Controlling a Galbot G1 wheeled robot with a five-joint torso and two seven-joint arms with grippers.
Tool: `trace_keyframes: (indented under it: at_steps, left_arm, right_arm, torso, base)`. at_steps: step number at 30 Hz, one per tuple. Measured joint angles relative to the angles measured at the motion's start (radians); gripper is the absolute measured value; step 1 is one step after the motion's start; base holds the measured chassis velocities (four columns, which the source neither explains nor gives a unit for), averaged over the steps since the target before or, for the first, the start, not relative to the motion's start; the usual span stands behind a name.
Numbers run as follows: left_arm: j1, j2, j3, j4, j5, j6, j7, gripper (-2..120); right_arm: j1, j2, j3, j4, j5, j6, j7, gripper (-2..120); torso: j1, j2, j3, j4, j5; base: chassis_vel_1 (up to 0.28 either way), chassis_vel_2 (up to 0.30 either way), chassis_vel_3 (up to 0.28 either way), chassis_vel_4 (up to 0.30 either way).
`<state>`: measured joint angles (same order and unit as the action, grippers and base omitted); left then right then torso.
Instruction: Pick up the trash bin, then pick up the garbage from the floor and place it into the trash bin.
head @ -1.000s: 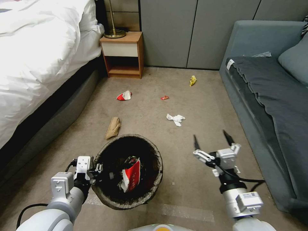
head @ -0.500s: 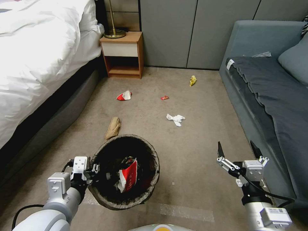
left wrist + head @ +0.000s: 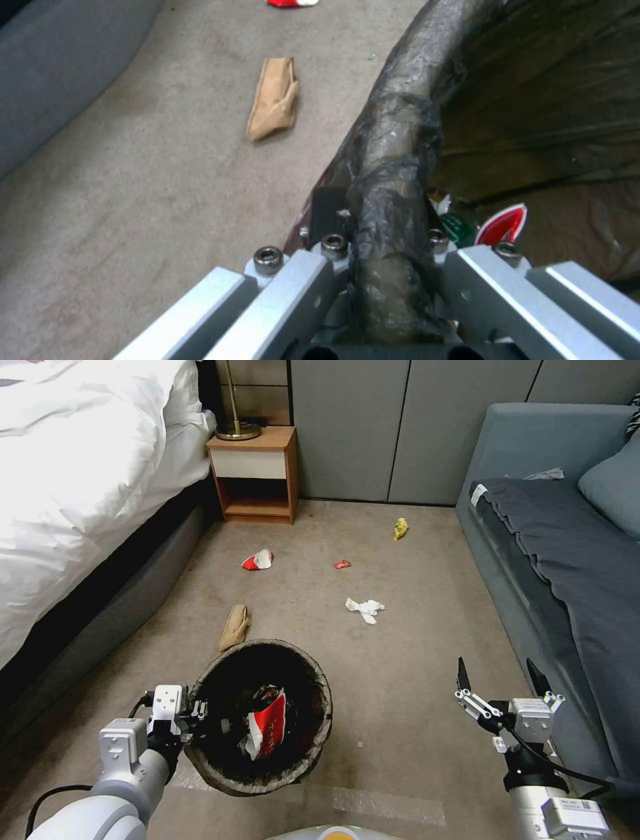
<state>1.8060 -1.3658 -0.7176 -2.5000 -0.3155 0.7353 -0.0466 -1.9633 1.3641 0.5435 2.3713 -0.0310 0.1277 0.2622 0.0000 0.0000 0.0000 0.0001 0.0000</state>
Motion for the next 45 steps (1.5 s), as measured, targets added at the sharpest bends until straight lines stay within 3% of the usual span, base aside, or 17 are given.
trace_keyframes:
  at_steps: [45]
  left_arm:
    - [0.003, 0.001, 0.002, 0.000, 0.001, 0.000, 0.003, 1]
  right_arm:
    - [0.000, 0.012, -0.033, -0.020, -0.030, 0.005, 0.011, 100]
  torso:
    - [0.000, 0.000, 0.000, -0.0001, 0.0000]
  base:
    - [-0.068, 0.068, 0.067, -0.067]
